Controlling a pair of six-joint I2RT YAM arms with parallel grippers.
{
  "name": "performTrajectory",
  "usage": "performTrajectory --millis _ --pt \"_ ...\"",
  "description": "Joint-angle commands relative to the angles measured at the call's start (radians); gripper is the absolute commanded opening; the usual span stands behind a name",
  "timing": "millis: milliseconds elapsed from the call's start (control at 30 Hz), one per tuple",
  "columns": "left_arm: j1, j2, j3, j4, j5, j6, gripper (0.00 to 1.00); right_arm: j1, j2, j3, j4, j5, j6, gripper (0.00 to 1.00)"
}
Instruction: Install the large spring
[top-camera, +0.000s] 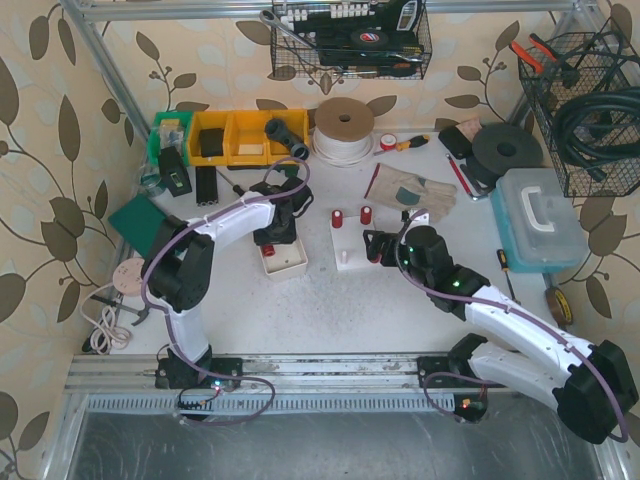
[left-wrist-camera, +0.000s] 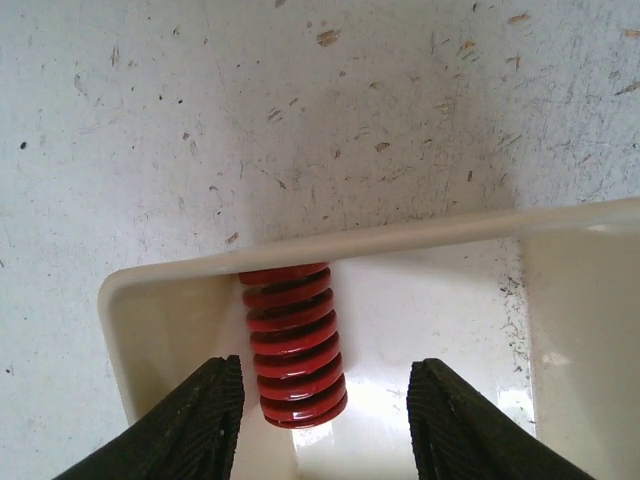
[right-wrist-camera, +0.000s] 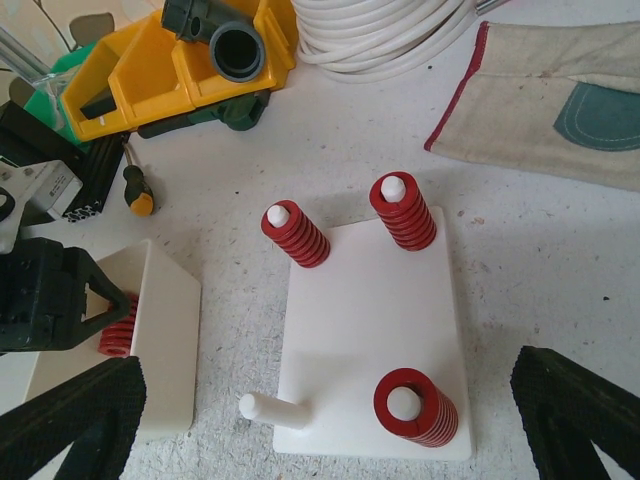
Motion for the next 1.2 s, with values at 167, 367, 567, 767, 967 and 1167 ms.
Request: performTrajectory --millis 167,367,567,767,967,1167 --pt "-0.001 0.026 -0.014 0.020 -0.018 -0.049 0.52 -0.002 -0.012 0.008 0.028 -0.015 -0.015 0.99" --pt "-0.001 0.047 -0.045 0.054 -0.013 -0.073 0.52 -0.002 -0.014 0.004 0.033 -0.016 -0.015 0.99" --pt "0.001 0.074 -0.065 0.096 0.012 -0.073 0.52 -0.003 -0.009 0.006 0.035 -0.017 -0.015 0.99" --pt "0.000 0.072 -0.076 0.162 0.077 -0.059 0.52 -0.004 -0.006 0.007 0.031 -0.012 -0.015 0.99" --pt "-0.002 0.081 -0.069 0.164 0.084 -0.049 0.45 -0.004 -0.010 0.007 0.028 -0.010 -0.013 0.99" --pt "-0.001 0.086 -0.029 0.117 0.036 -0.016 0.43 -0.004 -0.011 0.005 0.028 -0.009 -0.013 0.98"
